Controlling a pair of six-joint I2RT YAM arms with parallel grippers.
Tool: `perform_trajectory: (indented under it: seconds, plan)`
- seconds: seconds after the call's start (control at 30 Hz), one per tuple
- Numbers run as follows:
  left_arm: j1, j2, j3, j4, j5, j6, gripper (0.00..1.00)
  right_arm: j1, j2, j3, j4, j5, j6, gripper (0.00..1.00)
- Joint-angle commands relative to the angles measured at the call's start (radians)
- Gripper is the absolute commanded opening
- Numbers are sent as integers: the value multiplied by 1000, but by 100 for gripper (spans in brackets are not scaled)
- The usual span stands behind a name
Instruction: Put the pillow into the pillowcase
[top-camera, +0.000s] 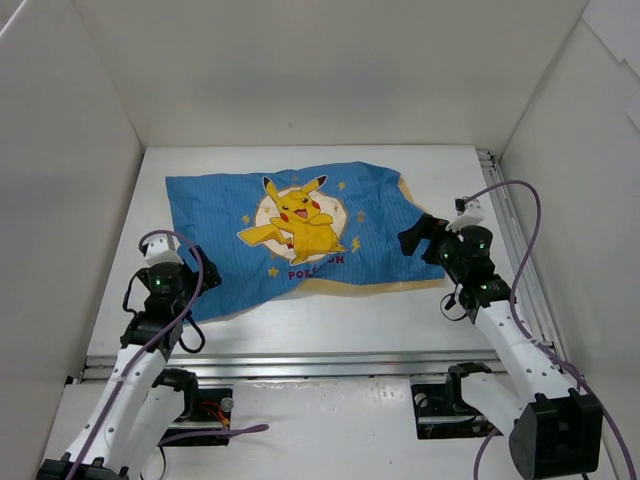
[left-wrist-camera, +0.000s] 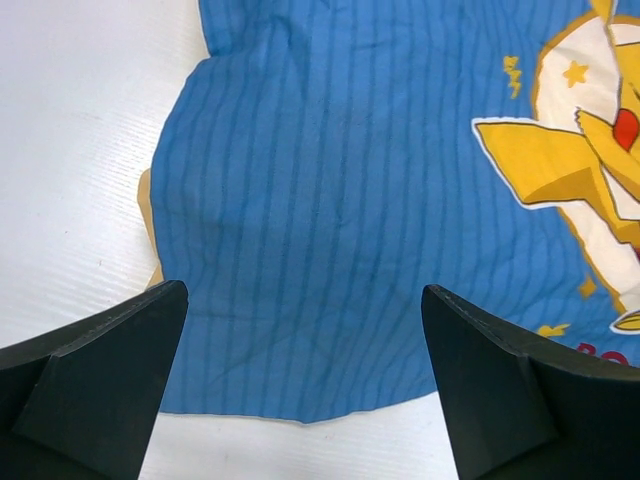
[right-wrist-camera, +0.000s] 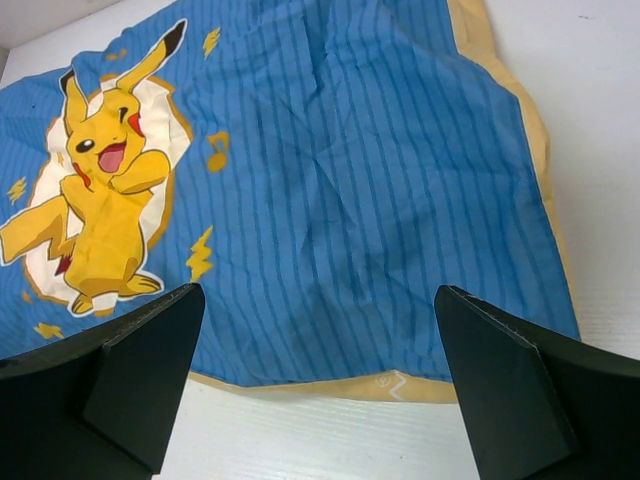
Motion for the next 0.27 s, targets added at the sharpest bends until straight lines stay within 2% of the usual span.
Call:
perform_trajectory:
  seconds: [0.0, 0.23]
  plan:
    - [5, -21, 35, 34, 30, -4, 100, 2, 4, 50, 84, -21, 3, 98]
    - [5, 7, 82, 48, 105, 14, 100, 9, -35, 24, 105, -35, -6, 98]
